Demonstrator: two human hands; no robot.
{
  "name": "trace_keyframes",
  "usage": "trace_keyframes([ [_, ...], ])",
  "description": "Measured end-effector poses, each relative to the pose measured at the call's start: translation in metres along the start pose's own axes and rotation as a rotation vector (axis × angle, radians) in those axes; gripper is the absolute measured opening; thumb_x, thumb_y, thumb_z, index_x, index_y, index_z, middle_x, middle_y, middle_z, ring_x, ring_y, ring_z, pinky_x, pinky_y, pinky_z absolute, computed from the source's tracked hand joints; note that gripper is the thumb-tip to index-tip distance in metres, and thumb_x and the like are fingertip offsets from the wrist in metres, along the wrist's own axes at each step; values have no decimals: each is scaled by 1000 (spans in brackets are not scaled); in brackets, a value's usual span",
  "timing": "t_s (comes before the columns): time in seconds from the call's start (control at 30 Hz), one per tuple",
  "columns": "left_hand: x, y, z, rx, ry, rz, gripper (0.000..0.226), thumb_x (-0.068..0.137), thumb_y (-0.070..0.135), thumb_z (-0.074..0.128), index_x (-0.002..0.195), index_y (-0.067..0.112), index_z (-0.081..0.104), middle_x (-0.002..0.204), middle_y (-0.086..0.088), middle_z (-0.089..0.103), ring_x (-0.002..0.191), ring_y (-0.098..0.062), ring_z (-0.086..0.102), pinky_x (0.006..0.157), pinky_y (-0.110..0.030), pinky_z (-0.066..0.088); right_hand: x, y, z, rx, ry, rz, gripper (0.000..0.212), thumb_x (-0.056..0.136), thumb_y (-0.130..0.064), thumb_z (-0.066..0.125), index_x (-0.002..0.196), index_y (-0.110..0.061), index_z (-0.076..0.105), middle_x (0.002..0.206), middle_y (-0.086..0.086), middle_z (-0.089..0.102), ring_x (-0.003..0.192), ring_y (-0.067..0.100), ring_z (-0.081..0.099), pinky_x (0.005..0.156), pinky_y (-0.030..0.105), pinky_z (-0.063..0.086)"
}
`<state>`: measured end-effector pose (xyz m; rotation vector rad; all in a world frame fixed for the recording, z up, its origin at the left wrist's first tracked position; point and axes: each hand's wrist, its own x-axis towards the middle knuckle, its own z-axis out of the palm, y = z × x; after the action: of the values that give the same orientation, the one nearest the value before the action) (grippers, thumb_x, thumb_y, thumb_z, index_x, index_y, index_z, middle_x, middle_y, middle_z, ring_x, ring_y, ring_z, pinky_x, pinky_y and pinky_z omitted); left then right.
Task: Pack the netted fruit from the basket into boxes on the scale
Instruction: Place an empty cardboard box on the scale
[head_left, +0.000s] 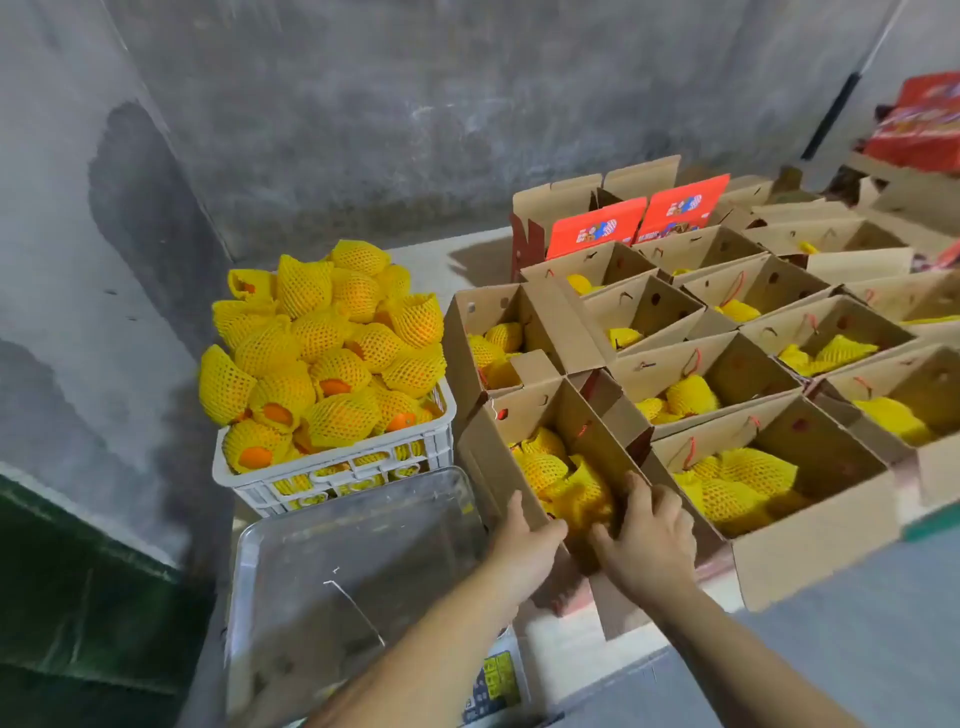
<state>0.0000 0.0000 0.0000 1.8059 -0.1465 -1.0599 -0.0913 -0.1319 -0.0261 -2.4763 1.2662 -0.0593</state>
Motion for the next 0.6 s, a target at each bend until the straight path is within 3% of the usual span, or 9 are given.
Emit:
trace_keyframes([
  [0.07,14,6,12,38,40,-37,87,104,40,59,168,29,2,172,-2,21,155,-31,30,123,-48,30,4,-3,2,-137,-52,-3,83,93,-59,50,161,-27,14,160,9,30,144,34,33,119,51,36],
  [0.13,27,3,23,19,97,-92,85,103,33,61,168,26,7,168,-7,28,148,-35,39,118,-52,41,-1,-4,5,-150,-15,-19,87,92,-61,47,162,-29,8,164,8,20,150,37,23,122,54,26],
  [0.2,37,-9,31,14,145,-176,62,105,26,58,159,21,29,151,-12,44,129,-37,53,93,-54,60,-12,2,12,-46,81,58,92,87,-60,55,162,-29,11,166,8,17,152,39,19,122,55,23],
  [0.27,42,-18,35,-29,132,-215,39,105,21,53,143,15,42,133,-15,50,116,-38,58,78,-55,64,-20,12,16,184,95,257,99,83,-49,69,162,-26,14,163,13,23,148,41,26,120,57,31],
  [0.33,44,-23,36,44,113,-183,34,104,20,50,137,15,44,128,-15,52,114,-38,59,88,-58,62,-27,16,24,558,14,492,95,84,-34,74,160,-25,18,153,16,36,136,41,42,112,58,43],
  [0.43,37,-32,36,131,71,-123,39,105,22,47,144,20,40,123,-8,53,108,-31,61,89,-51,63,-32,18,28,1043,-200,632,71,88,-11,65,147,-29,29,127,14,54,110,33,59,96,51,54],
  [0.5,30,-41,35,148,18,-85,49,107,23,45,155,25,31,133,-4,52,110,-26,60,90,-45,63,-26,23,26,1151,-291,700,63,88,-8,66,140,-27,36,116,17,60,106,35,62,96,55,55],
  [0.6,21,-50,34,160,-44,-51,60,110,23,41,164,28,17,152,5,39,120,-23,51,94,-42,60,-23,30,26,1167,-342,779,59,93,-9,62,139,-33,35,120,17,61,110,40,62,97,61,54],
])
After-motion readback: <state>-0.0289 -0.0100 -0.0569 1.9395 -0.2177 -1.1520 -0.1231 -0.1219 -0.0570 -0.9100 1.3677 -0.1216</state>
